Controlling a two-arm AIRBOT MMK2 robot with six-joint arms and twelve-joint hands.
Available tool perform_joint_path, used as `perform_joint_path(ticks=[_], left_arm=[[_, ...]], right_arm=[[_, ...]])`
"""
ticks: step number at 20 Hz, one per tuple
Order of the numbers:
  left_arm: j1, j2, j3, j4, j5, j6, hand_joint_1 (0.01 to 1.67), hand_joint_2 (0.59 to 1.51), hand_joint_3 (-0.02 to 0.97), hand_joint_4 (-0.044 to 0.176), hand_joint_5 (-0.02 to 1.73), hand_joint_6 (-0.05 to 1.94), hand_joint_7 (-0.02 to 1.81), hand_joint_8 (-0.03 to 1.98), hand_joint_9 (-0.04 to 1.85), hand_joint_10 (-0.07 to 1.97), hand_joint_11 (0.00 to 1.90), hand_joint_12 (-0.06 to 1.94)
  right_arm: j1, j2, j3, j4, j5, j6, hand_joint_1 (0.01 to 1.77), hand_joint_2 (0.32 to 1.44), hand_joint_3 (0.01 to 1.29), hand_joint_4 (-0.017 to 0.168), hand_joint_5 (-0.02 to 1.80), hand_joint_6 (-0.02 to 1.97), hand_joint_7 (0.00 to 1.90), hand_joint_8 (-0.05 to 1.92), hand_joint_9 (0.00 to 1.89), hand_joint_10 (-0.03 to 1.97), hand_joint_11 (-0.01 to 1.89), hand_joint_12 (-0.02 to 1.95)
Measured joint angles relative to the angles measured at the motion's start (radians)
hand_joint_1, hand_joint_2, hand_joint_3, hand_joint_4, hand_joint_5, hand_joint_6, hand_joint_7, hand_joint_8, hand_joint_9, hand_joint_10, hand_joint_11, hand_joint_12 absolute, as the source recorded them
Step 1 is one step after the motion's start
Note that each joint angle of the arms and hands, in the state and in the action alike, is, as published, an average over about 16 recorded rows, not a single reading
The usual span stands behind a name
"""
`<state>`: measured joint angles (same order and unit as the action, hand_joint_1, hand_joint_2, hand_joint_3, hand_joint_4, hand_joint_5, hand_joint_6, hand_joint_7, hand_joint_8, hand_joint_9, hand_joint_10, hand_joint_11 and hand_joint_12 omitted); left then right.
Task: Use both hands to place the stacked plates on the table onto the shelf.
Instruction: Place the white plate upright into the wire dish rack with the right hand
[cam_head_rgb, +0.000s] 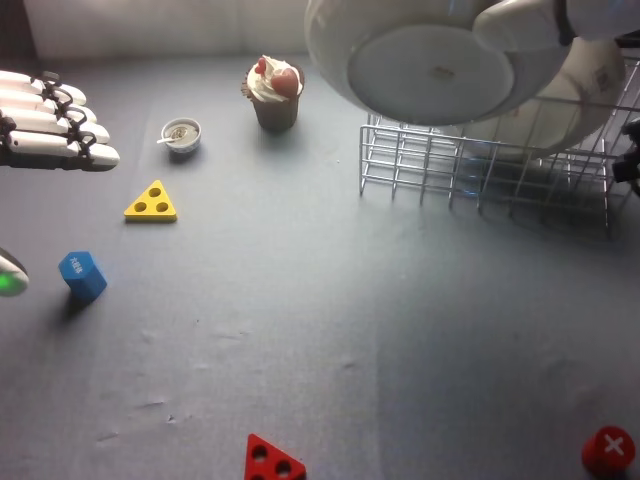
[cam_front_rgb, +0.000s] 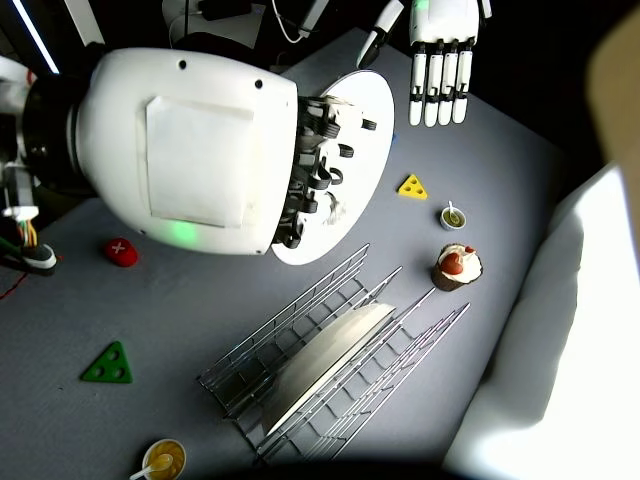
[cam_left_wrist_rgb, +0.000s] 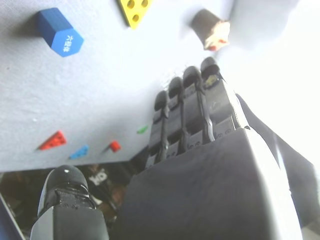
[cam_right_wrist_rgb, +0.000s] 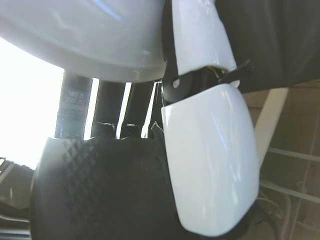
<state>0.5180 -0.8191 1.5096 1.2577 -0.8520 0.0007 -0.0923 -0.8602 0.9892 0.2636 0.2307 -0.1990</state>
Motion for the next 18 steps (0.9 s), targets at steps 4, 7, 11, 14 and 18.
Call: perform_joint_path(ticks=[4,7,11,14,18], left_arm=[[-0.001,0.000,0.000,-0.009,0.000,0.000,0.05,0.991,-0.006,0.004,0.13,0.02,0.17,0.01,0.16,0.01,0.13,0.01],[-0.001,0.000,0.000,-0.017,0.001,0.000,0.04,0.992,-0.006,0.004,0.13,0.02,0.17,0.01,0.16,0.00,0.14,0.02],[-0.004,-0.001,-0.004,-0.025,0.002,0.000,0.04,0.992,-0.007,0.004,0.13,0.02,0.18,0.01,0.16,0.00,0.14,0.03],[-0.006,-0.001,-0.006,-0.033,0.002,0.000,0.05,0.992,-0.007,0.004,0.14,0.02,0.18,0.01,0.17,0.00,0.15,0.03],[-0.009,-0.001,-0.009,-0.044,0.003,0.000,0.06,0.992,-0.007,0.004,0.14,0.02,0.18,0.01,0.17,0.00,0.15,0.03]], right_arm=[[-0.002,0.000,0.017,0.003,-0.003,0.013,1.47,0.95,0.01,-0.008,0.97,0.75,1.22,0.34,1.18,0.60,1.05,1.17],[-0.004,-0.001,0.030,-0.008,-0.004,0.028,1.47,0.95,0.01,-0.008,0.96,0.76,1.21,0.37,1.18,0.60,1.04,1.19],[-0.008,-0.002,0.046,-0.031,-0.004,0.053,1.47,0.95,0.01,-0.008,0.96,0.77,1.20,0.40,1.18,0.61,1.08,1.01],[-0.011,-0.002,0.058,-0.053,-0.004,0.073,1.47,0.95,0.01,-0.008,0.96,0.78,1.19,0.43,1.19,0.61,1.13,0.79],[-0.017,-0.002,0.071,-0.091,-0.002,0.100,1.46,0.95,0.01,-0.008,0.95,0.79,1.17,0.49,1.19,0.63,1.20,0.51]])
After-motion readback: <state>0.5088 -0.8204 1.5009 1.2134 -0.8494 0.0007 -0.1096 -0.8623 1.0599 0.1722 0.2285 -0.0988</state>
